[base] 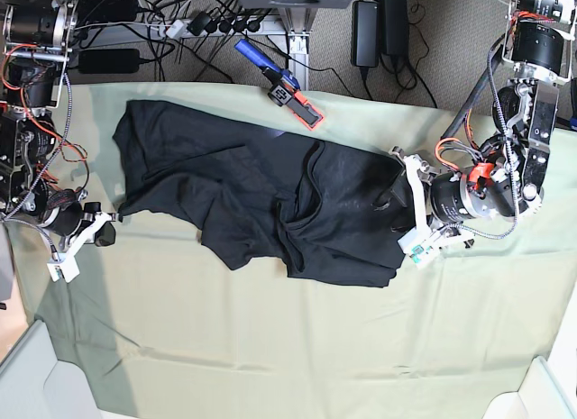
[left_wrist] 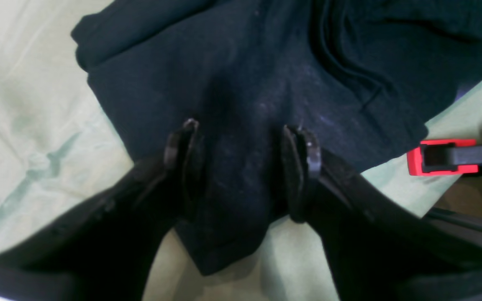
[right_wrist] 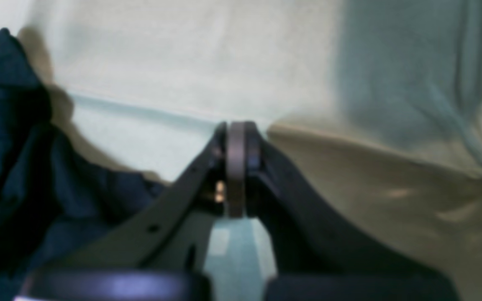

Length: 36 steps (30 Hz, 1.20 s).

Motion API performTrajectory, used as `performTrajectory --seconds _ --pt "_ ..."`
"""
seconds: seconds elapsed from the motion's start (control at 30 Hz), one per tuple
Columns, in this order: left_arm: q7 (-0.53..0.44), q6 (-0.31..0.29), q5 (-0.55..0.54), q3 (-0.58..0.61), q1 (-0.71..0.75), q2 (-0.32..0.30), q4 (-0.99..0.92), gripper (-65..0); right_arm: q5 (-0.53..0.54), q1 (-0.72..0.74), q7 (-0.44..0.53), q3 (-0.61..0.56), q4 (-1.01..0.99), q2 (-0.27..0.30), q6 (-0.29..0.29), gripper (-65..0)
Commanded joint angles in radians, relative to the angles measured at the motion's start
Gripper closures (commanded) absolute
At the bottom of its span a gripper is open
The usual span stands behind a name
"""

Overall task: Fold the T-shirt properly
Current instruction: 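Grasp the shirt's other end with the right gripper, holding with left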

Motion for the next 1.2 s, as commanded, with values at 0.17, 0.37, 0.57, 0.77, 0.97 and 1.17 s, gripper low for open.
performTrajectory --seconds 0.17,0.37,0.57,0.77,0.97,1.17 --pt "-0.019 -0.011 -0.008 -0.007 -0.010 -0.009 0.016 -33.1 0.259 0.024 -0.115 0.054 0.059 0.013 0.086 0.0" --pt "-0.027 -0.011 -0.006 -0.007 -0.005 -0.009 0.016 -33.1 0.391 -0.008 -0.243 0.038 0.140 0.011 0.087 0.0" --pt "-0.036 -0.011 -0.005 -0.007 -0.005 -0.009 0.016 -33.1 0.431 -0.071 -0.251 -0.064 0.143 0.011 0.097 0.0" --pt "-0.041 -0.011 -0.005 -0.007 -0.005 -0.009 0.016 -33.1 0.414 -0.075 -0.251 -0.179 0.146 0.011 0.105 0.0" --pt "-0.041 -0.011 -0.005 -0.007 -0.005 -0.009 0.016 -33.1 0.264 -0.069 -0.117 -0.206 0.146 0.011 0.103 0.0" --pt "-0.041 -0.011 -0.006 -0.007 -0.003 -0.009 0.016 -33.1 0.188 -0.044 -0.060 -0.206 0.137 0.011 0.101 0.0"
